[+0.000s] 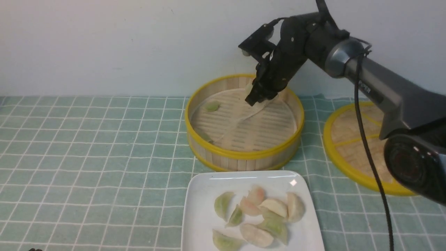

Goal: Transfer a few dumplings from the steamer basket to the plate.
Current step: Use the right arm to grab a dumpling from inside the steamer, then use the right arm to put the dumpling into the plate

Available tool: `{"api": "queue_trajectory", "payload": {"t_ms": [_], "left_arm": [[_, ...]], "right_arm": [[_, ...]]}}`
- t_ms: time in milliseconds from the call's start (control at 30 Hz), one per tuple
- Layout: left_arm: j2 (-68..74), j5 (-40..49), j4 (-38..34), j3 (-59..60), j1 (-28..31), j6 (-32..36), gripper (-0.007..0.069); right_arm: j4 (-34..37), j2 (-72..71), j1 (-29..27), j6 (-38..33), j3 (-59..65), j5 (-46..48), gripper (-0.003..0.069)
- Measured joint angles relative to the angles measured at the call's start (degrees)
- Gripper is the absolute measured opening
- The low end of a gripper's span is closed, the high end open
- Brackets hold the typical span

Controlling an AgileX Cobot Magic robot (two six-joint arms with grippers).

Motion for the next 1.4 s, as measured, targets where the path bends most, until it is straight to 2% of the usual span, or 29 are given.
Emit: {"api": "queue_trajectory", "payload": {"t_ms": [267, 500, 700, 733, 833, 967, 1033, 1200, 1267, 1367, 1400], "left_arm": [[0.00, 0.00, 0.00, 0.00, 0.00, 0.00, -0.0006], [0.00, 0.00, 0.00, 0.00, 0.00, 0.00, -0.0006], [0.00, 0.00, 0.00, 0.00, 0.00, 0.00, -0.0006], [0.00, 0.00, 0.00, 0.00, 0.00, 0.00, -0.0006], [0.00, 0.00, 0.00, 0.00, 0.00, 0.00, -0.0006], [0.00, 0.00, 0.00, 0.00, 0.00, 0.00, -0.0006], [0.00, 0.00, 0.00, 0.00, 0.00, 0.00, -0.0006], [0.00, 0.00, 0.00, 0.00, 0.00, 0.00, -0.0006], [0.00, 0.00, 0.00, 0.00, 0.00, 0.00, -0.0006], [0.00, 0.00, 0.00, 0.00, 0.00, 0.00, -0.0006], [0.00, 0.00, 0.00, 0.00, 0.00, 0.00, -0.0006]], "right_arm": [[9.48, -7.00, -2.73, 1.34, 0.42, 4.48, 0.0037], [10.07, -12.93, -4.48, 4.63, 4.77, 4.48, 0.0037], [11.56, -31.06, -4.48, 4.76, 29.76, 4.47, 0.0034], [11.69, -31.63, -4.48, 4.72, 30.65, 4.47, 0.0034], [16.70, -39.50, -3.73, 1.73, 46.07, 4.35, 0.0034], [21.29, -41.61, -1.49, -1.31, 57.33, 3.97, 0.0031], [23.07, -41.61, 1.87, -3.93, 64.96, 1.03, 0.0031], [23.98, -41.20, 6.00, -5.54, 71.92, -10.00, 0.0032], [24.83, -40.31, 6.76, -5.59, 72.67, -14.51, 0.0062], [25.26, -40.10, 6.76, -5.59, 72.78, -15.82, 0.0158], [25.26, -40.10, 6.76, -5.59, 72.78, -15.82, 0.0168]]}}
